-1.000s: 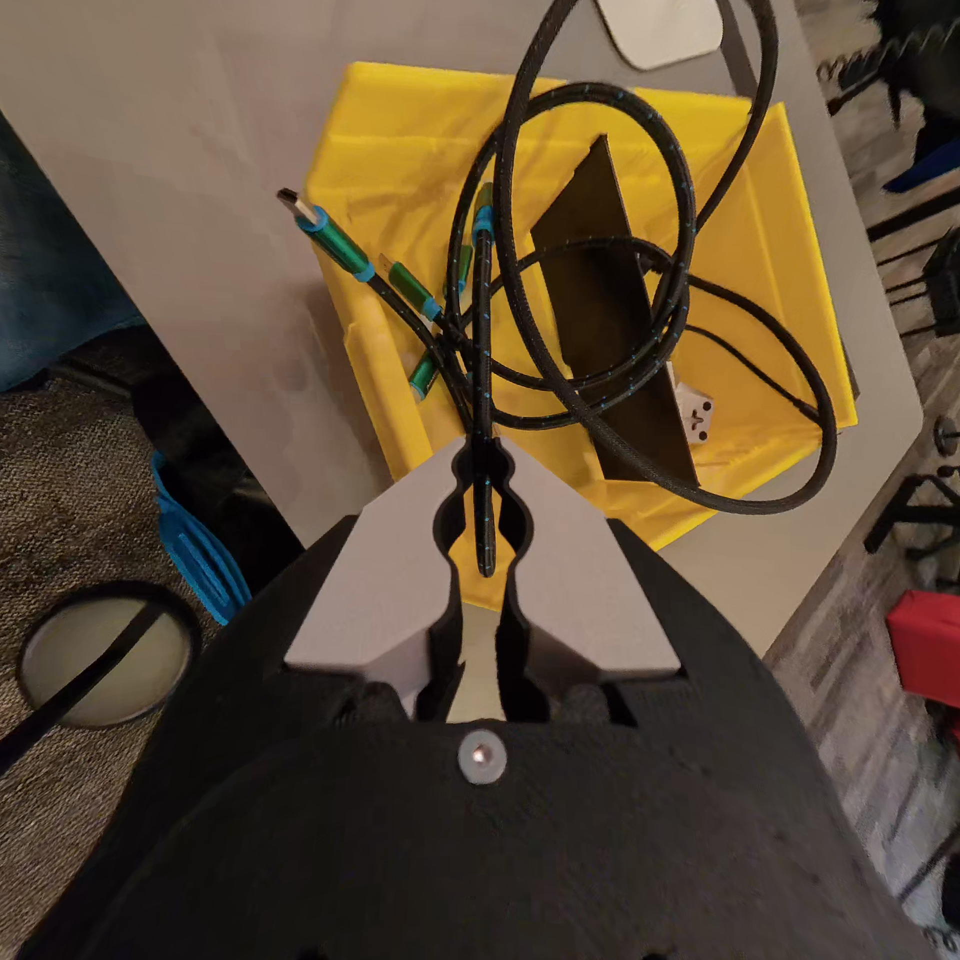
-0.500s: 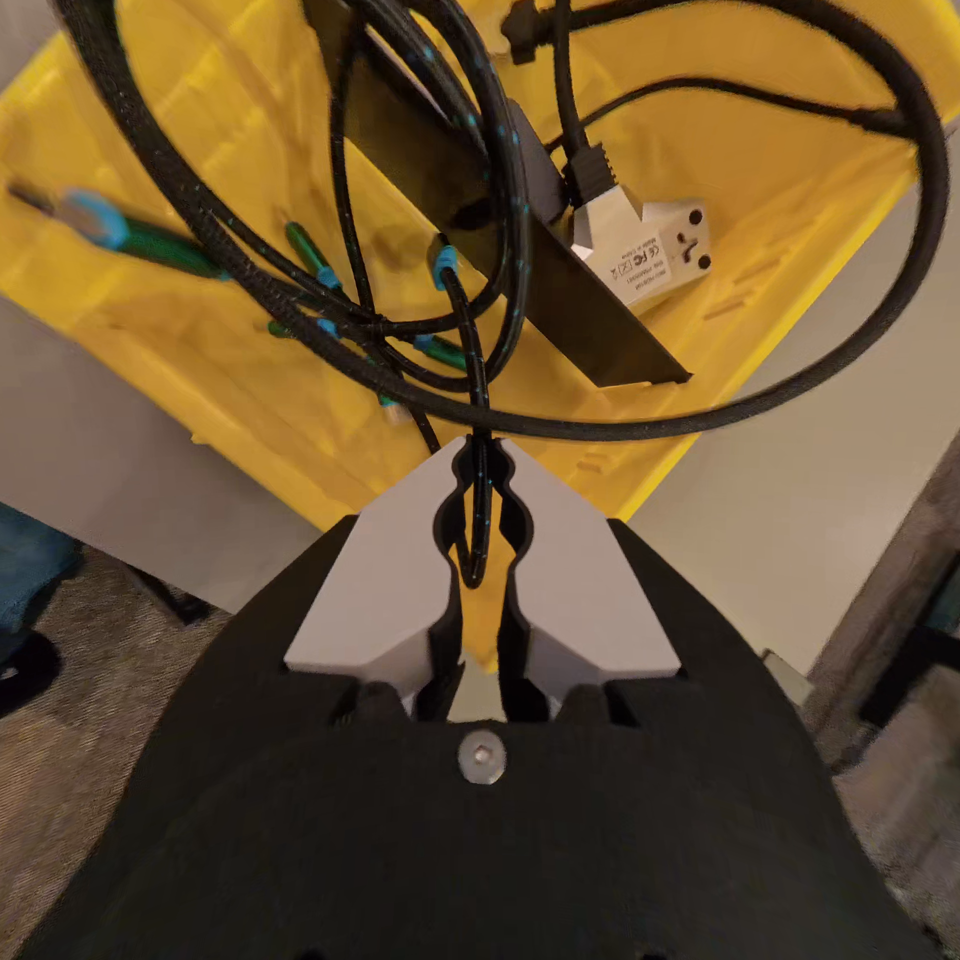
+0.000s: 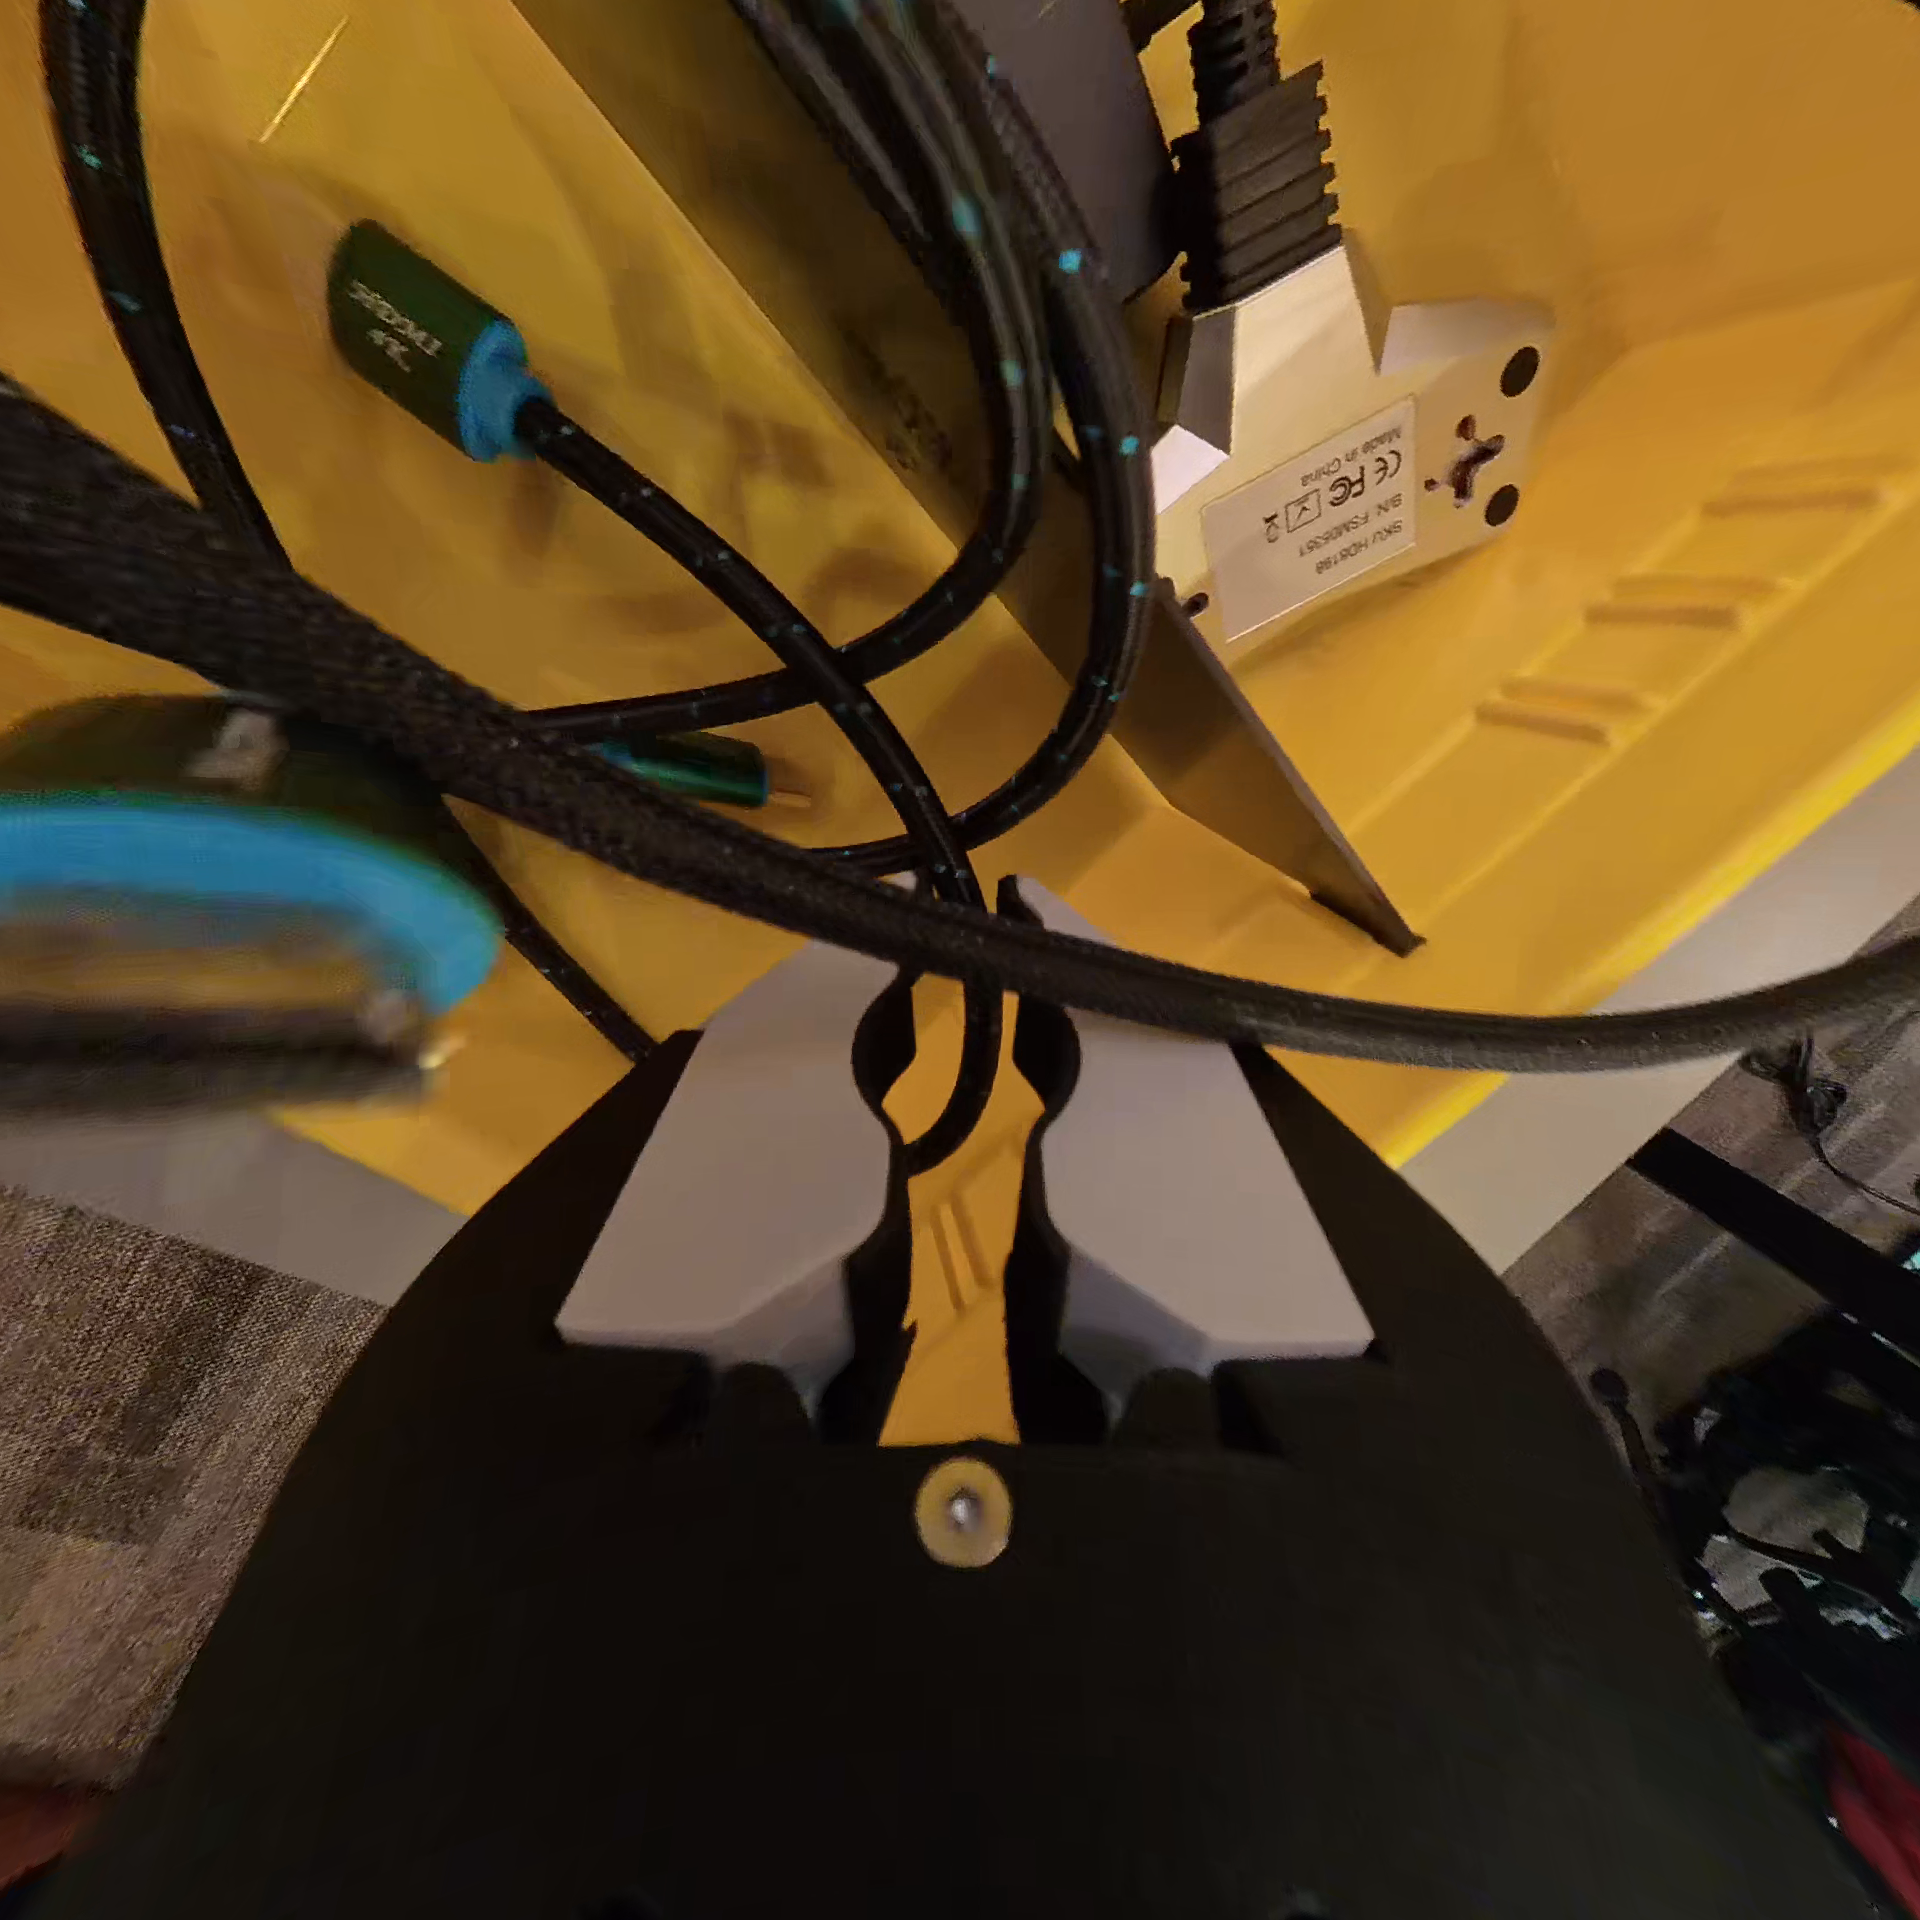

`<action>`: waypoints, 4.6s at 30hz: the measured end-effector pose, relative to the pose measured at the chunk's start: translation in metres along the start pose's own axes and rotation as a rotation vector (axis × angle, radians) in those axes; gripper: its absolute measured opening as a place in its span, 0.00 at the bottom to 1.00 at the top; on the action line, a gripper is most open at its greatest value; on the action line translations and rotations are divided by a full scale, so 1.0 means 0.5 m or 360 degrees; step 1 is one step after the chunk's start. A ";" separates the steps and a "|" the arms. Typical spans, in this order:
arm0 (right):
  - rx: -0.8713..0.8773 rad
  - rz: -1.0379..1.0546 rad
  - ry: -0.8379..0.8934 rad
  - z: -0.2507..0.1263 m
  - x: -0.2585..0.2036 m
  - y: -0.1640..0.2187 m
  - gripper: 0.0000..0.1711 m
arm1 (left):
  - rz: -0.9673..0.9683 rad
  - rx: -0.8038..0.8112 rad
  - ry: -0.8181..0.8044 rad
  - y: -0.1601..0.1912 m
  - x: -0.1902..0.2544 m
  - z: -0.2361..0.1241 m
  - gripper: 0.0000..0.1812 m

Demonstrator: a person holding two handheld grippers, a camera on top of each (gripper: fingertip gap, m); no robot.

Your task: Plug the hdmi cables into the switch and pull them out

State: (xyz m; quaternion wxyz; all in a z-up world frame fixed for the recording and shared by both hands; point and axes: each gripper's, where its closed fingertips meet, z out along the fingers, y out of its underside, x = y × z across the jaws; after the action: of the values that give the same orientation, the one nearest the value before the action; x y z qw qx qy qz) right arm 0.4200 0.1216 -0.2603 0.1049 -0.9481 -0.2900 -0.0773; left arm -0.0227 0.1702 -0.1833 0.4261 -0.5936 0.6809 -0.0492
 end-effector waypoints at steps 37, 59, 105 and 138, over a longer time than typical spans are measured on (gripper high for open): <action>0.0486 0.0588 -0.0160 -0.005 0.010 0.066 0.13 | -0.1779 -0.0937 -0.0653 0.684 -0.043 -0.428 0.36; 0.0815 0.0432 -0.0508 -0.024 -0.284 -0.246 0.18 | -0.2013 -0.0619 -0.0237 0.702 0.022 -0.385 0.09; 0.1982 0.0240 -0.0764 -0.437 -0.473 -0.254 0.25 | -0.1355 0.0156 -0.0171 -0.015 -0.112 -0.137 0.09; 0.1103 0.0890 -0.0046 -0.073 -0.142 -0.009 0.02 | -0.1312 0.0178 0.0930 -0.300 0.214 0.117 0.44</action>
State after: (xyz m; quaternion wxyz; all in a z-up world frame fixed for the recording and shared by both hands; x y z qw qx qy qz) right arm 0.3560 0.0786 -0.2390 0.4293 -0.8999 -0.0326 0.0690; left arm 0.1371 0.0611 -0.1902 0.1941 -0.7507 0.4772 -0.4137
